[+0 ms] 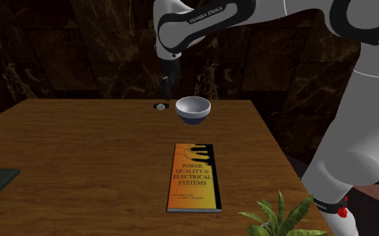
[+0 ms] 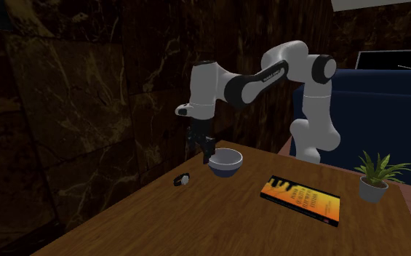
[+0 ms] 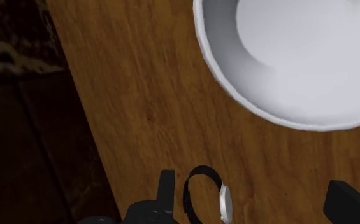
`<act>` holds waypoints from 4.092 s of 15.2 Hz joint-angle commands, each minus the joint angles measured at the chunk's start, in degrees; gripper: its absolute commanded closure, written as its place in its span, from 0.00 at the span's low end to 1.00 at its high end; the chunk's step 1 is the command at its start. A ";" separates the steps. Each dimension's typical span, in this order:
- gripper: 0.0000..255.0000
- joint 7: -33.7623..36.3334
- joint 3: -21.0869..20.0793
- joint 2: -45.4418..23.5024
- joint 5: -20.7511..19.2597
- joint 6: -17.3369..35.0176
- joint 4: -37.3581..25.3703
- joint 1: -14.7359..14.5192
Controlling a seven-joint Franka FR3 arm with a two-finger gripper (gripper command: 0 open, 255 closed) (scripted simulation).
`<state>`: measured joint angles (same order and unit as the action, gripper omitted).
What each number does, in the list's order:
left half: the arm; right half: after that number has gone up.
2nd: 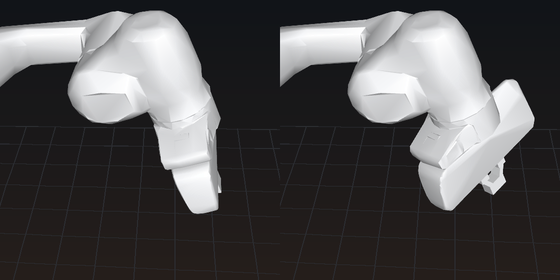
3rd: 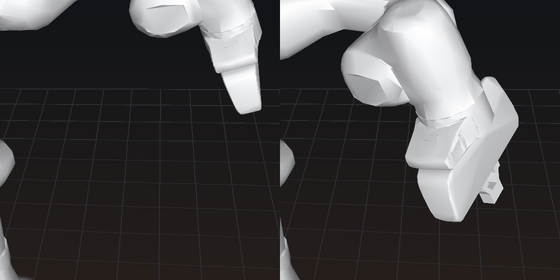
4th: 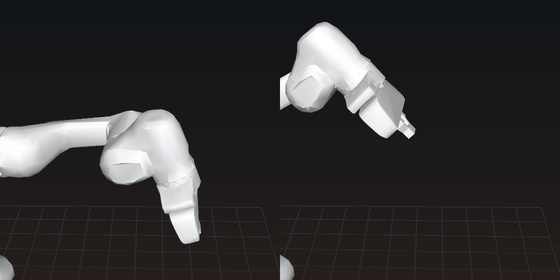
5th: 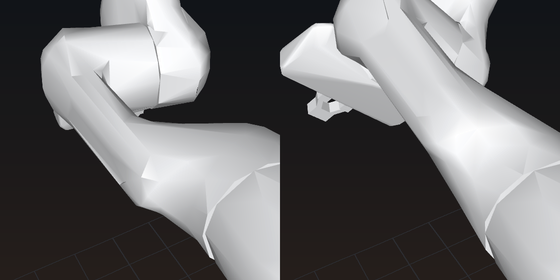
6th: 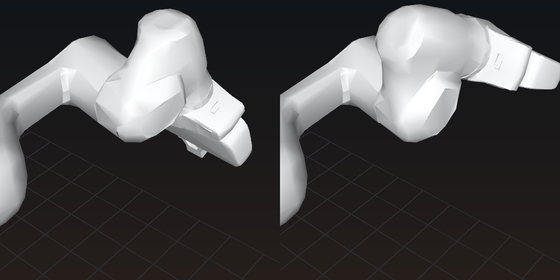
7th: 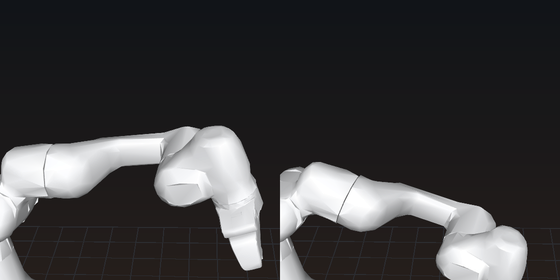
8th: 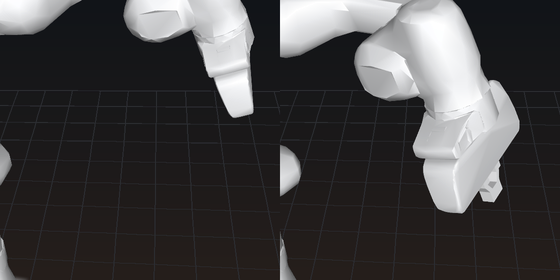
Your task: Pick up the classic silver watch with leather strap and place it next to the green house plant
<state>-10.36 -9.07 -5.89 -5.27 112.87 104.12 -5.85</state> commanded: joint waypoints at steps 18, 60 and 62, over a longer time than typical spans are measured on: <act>0.00 -0.09 -0.83 -15.83 -3.56 5.42 -12.51 -2.42; 1.00 -2.10 -1.27 -15.96 -2.85 -17.00 -35.15 -3.40; 1.00 -2.22 -1.27 -16.56 -2.94 -18.88 -37.64 -3.59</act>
<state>-12.54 -10.34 -22.17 -8.16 94.83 67.59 -9.34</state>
